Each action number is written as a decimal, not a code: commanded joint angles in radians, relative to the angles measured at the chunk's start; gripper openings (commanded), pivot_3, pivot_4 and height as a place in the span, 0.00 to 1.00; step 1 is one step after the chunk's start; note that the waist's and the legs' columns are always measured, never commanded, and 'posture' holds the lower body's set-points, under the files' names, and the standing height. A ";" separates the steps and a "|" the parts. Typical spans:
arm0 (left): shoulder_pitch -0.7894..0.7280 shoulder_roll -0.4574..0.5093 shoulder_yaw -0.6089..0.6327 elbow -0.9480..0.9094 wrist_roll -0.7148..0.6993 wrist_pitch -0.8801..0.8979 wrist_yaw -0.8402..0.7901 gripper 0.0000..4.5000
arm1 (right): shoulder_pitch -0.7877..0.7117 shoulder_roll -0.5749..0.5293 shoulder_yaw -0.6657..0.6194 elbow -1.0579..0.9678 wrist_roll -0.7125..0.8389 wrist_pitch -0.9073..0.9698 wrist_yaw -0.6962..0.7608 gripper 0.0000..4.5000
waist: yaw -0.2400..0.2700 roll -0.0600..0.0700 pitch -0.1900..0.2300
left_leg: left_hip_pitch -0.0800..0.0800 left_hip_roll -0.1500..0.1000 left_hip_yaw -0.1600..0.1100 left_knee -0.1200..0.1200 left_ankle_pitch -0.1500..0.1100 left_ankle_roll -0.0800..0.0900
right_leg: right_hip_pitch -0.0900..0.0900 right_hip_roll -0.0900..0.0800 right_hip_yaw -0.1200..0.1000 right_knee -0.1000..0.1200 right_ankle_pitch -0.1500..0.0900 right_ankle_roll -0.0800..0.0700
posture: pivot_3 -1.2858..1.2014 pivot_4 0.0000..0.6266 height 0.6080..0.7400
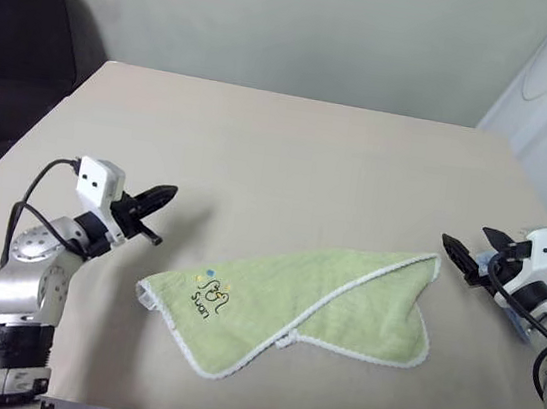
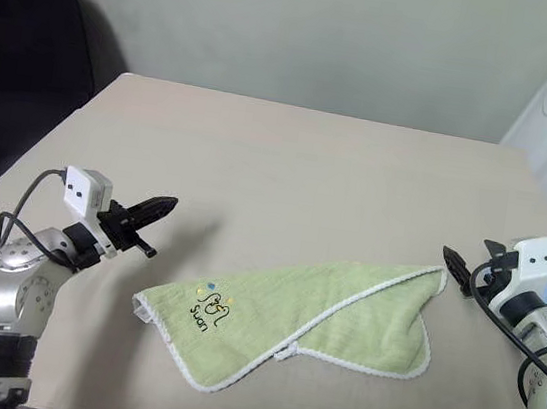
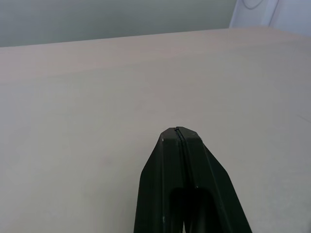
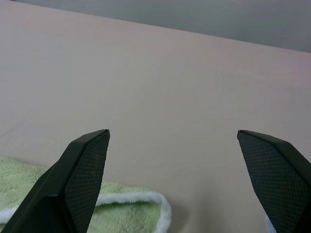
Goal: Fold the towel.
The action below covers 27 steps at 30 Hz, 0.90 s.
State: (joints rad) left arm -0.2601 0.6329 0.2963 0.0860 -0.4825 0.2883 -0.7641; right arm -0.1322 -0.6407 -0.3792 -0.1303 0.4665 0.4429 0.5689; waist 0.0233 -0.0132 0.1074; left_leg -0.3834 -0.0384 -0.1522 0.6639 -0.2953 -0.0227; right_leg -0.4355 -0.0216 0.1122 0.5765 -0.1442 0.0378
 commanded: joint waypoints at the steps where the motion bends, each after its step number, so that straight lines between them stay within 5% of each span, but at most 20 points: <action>1: -0.010 0.002 0.002 -0.038 0.001 -0.014 -0.004 0.00 | -0.011 0.008 -0.009 -0.018 0.000 -0.029 -0.003 0.99 | 0.000 0.000 0.000 | 0.000 0.000 0.000 0.000 0.000 0.000 | 0.000 0.000 0.000 0.000 0.000 0.000 | 0.52 0.24 1.00; 12: -0.072 0.034 -0.043 -0.013 0.039 -0.025 -0.053 0.00 | 0.027 0.048 -0.020 -0.052 -0.007 -0.055 -0.029 0.99 | 0.003 0.000 0.000 | 0.000 0.000 0.000 0.000 0.000 0.000 | 0.000 0.000 0.000 0.000 0.000 0.000 | 0.52 0.24 1.00; 27: 0.036 0.062 -0.026 -0.117 0.033 0.008 -0.088 0.00 | 0.002 0.020 -0.002 -0.024 -0.012 -0.042 -0.020 0.99 | 0.002 0.000 0.000 | 0.000 0.000 0.000 0.000 0.000 0.000 | 0.000 0.000 0.000 0.000 0.000 0.000 | 0.52 0.24 1.00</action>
State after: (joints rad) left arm -0.2286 0.6811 0.2537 0.0177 -0.4347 0.2924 -0.8419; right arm -0.1242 -0.6018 -0.3729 -0.1406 0.4563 0.4124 0.5386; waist 0.0248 -0.0135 0.1072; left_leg -0.3833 -0.0383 -0.1526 0.6639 -0.2953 -0.0229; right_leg -0.4354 -0.0215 0.1118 0.5766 -0.1439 0.0378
